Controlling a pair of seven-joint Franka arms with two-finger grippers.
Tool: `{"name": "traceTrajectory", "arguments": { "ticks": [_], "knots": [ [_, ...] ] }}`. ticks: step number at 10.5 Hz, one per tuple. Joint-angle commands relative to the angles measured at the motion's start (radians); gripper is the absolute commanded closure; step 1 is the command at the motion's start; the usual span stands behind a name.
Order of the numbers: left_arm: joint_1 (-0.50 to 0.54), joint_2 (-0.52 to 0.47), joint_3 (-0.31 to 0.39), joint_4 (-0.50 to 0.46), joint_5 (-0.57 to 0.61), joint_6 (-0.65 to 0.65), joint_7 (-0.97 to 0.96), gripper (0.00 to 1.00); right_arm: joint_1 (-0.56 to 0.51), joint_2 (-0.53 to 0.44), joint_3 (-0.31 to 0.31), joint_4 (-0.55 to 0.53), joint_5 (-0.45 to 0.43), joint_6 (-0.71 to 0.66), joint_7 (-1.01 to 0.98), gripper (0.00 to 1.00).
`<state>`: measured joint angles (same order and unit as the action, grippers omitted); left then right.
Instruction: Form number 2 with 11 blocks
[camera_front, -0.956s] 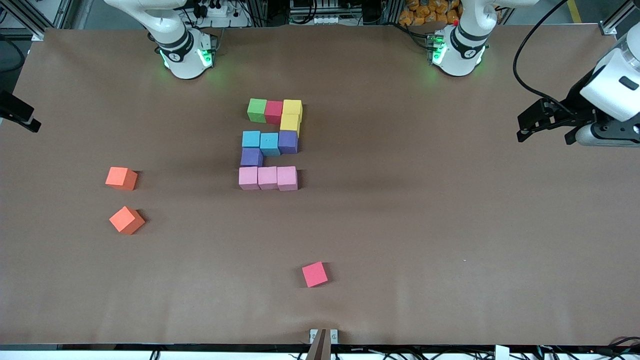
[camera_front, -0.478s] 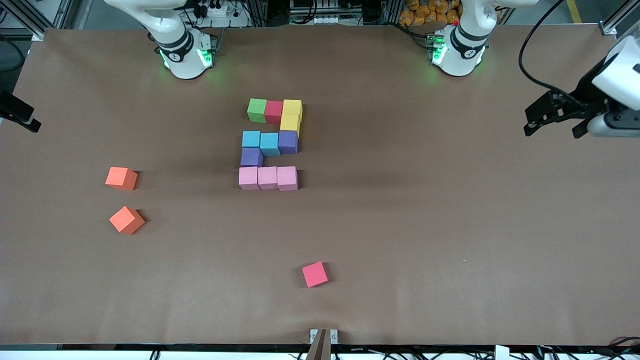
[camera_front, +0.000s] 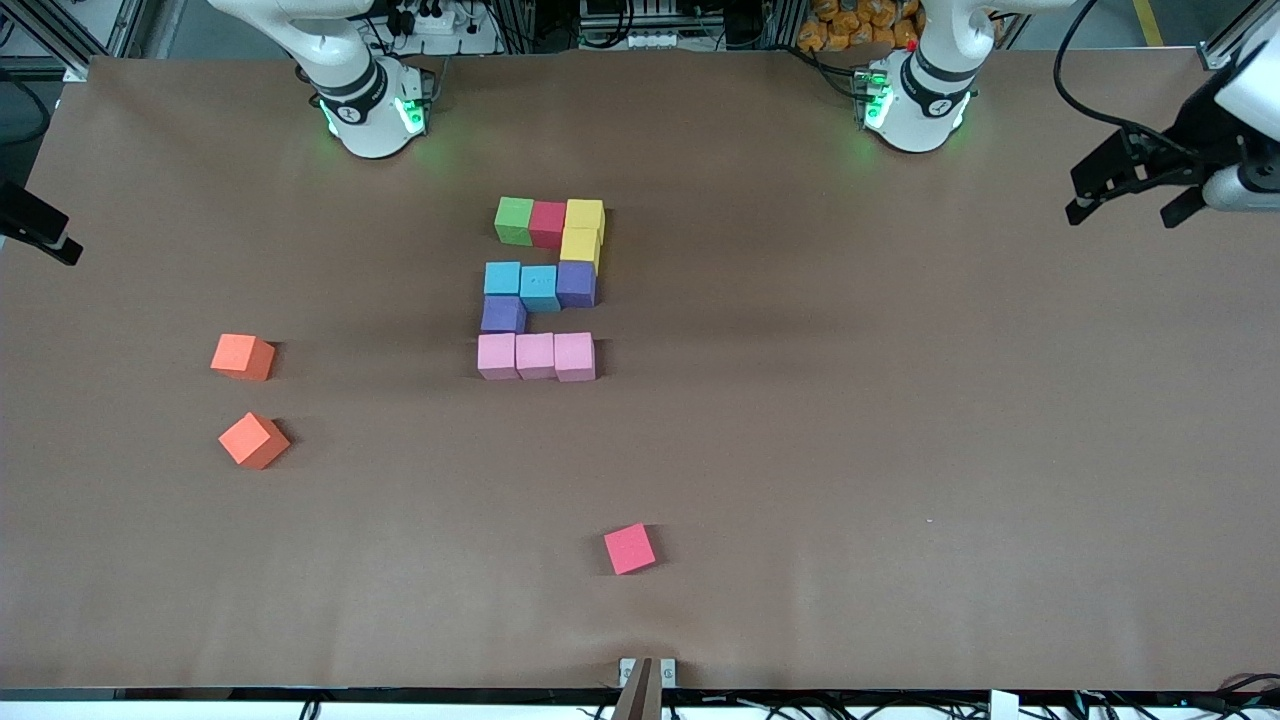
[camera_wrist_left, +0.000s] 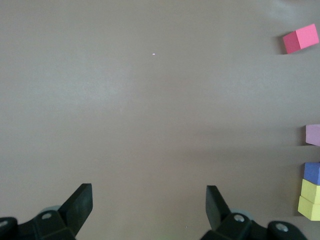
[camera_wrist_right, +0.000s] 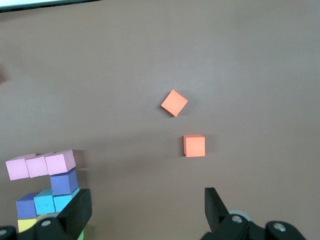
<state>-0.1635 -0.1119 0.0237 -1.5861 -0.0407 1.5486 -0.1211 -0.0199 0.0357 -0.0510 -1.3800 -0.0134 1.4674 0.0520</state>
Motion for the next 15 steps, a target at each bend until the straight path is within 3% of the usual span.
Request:
{"name": "traceTrajectory", "arguments": {
  "ticks": [1,9,15],
  "knots": [
    [0.022,-0.037,-0.034,-0.045,0.022,0.025,-0.02,0.0,-0.008,0.01,0.007,0.024,0.01,-0.009,0.002,0.0],
    [0.114,-0.043,-0.076,-0.034,0.03,0.024,-0.025,0.0,-0.008,0.01,0.005,0.024,0.009,-0.009,0.0,0.0],
    [0.113,-0.043,-0.076,0.001,0.039,0.002,-0.037,0.0,-0.008,0.01,0.005,0.024,0.009,-0.007,-0.001,0.0]
  ]
}}
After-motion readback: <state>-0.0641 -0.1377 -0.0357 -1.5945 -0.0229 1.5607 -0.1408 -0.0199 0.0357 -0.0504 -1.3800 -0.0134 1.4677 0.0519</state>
